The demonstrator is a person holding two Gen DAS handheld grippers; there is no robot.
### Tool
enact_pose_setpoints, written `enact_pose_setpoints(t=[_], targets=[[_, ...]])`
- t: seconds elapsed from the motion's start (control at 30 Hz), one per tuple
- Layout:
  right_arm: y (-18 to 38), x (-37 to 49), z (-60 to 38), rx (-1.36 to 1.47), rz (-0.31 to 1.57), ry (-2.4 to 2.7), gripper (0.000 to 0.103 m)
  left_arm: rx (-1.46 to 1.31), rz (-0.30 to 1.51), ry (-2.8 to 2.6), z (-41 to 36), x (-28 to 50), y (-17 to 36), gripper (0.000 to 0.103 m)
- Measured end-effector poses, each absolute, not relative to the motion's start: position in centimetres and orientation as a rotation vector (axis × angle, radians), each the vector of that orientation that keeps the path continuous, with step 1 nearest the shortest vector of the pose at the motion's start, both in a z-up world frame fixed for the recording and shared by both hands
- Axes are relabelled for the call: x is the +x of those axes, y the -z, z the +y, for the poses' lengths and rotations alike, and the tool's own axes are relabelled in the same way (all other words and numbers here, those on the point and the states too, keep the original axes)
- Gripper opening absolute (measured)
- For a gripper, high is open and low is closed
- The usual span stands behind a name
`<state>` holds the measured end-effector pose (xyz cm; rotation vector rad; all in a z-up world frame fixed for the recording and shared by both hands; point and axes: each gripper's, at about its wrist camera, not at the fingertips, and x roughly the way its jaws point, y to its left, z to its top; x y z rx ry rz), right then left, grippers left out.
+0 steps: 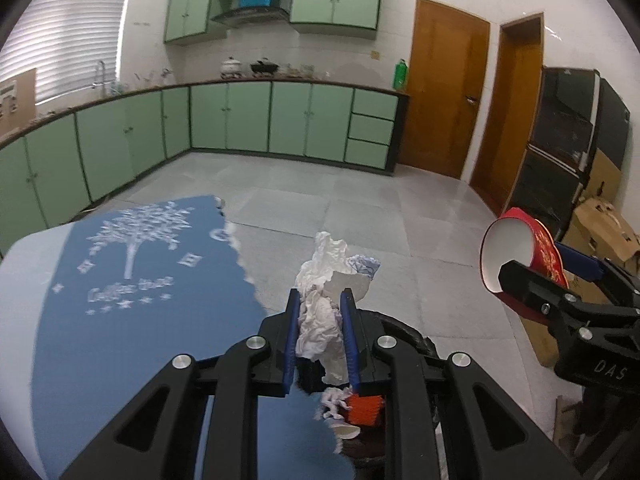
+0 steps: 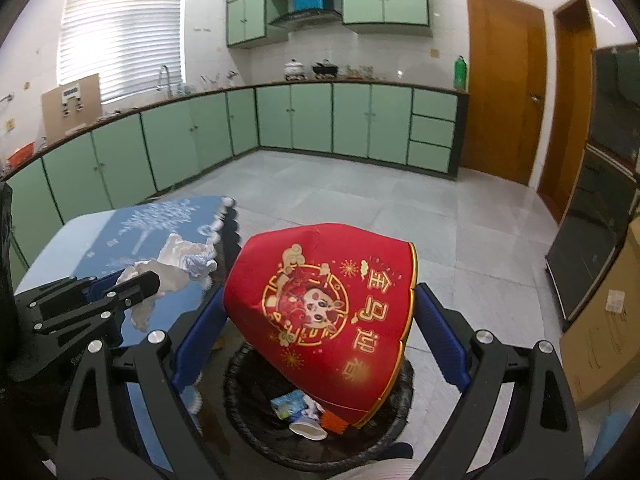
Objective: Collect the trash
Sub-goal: 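Carry the tissue and red packet in both tools over the black bin, then open both tools to drop the tissue and red packet into the bin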
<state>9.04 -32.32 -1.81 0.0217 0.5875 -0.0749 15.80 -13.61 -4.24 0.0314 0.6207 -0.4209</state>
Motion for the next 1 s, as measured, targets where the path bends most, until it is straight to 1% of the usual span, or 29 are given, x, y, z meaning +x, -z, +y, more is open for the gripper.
enact_pose_setpoints(t=[0.37, 0.47, 0.5, 0.53, 0.6, 0.7, 0.8, 1.0], targets=[[7.0, 12.1, -36.3, 0.056, 0.668, 0.127, 0.089, 0.092, 0.697, 0.485, -19.5, 18.9, 8.4, 0.021], [8.2, 13.2, -37.2, 0.055, 0.698, 0.134, 0.090, 0.089, 0.725, 0.492, -20.4, 20.1, 9.4, 0.027], [8.7, 13.5, -37.4, 0.054, 0.708, 0.136, 0.090, 0.087, 0.733, 0.496, -20.6, 20.4, 9.6, 0.030], [9.0, 13.8, -37.6, 0.055, 0.715, 0.138, 0.090, 0.087, 0.739, 0.499, -20.9, 20.6, 9.8, 0.037], [10.0, 14.6, -38.0, 0.062, 0.744, 0.139, 0.090, 0.083, 0.746, 0.495, -21.0, 21.1, 10.0, 0.046], [10.9, 15.2, -38.7, 0.075, 0.767, 0.150, 0.092, 0.070, 0.749, 0.488, -20.7, 21.6, 9.9, 0.051], [11.1, 15.3, -38.9, 0.078, 0.770, 0.144, 0.094, 0.065, 0.737, 0.465, -20.0, 21.8, 9.5, 0.061], [10.5, 15.2, -38.7, 0.111, 0.759, 0.114, 0.094, 0.034, 0.721, 0.433, -18.0, 21.8, 8.3, 0.066]])
